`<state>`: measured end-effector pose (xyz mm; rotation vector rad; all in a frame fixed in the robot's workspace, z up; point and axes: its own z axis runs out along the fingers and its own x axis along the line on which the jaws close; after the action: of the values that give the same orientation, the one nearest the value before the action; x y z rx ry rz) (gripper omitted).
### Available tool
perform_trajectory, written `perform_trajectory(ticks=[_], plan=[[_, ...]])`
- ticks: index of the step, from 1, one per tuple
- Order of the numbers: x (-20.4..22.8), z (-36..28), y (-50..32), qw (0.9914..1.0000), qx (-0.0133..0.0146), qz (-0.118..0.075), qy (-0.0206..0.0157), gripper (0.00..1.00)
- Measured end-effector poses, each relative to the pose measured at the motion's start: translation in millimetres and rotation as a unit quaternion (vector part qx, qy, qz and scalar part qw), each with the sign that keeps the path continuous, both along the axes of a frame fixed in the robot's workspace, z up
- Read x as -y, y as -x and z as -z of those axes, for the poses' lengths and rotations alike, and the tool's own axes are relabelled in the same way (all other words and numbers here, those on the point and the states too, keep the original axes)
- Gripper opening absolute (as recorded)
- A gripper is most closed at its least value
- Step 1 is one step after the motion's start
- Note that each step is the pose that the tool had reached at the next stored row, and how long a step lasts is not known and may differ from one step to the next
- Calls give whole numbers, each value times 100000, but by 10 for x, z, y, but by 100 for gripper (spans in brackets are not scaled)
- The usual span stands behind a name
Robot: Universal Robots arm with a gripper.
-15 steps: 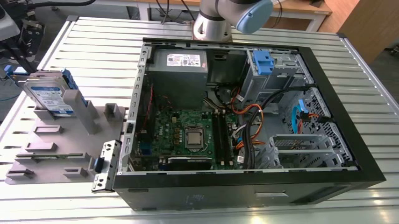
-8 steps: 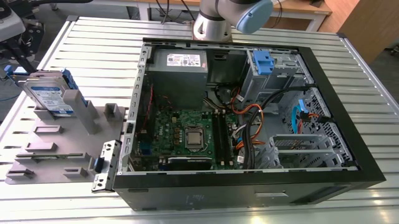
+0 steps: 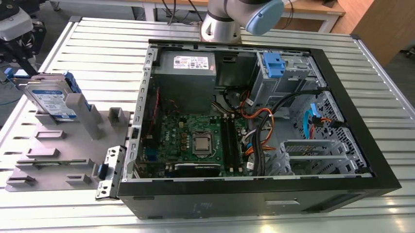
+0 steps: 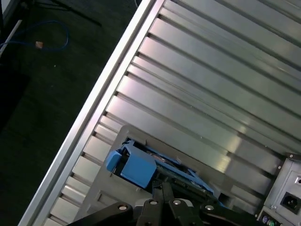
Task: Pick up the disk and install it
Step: 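Pick up the disk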
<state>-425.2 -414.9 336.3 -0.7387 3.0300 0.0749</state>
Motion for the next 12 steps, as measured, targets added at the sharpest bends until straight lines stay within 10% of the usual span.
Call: perform_trajectory(ticks=[6, 12], plan=[[0, 4, 0, 99882, 2, -4851, -1, 11], [0, 8, 0, 99472, -1, -10267, 2, 11]])
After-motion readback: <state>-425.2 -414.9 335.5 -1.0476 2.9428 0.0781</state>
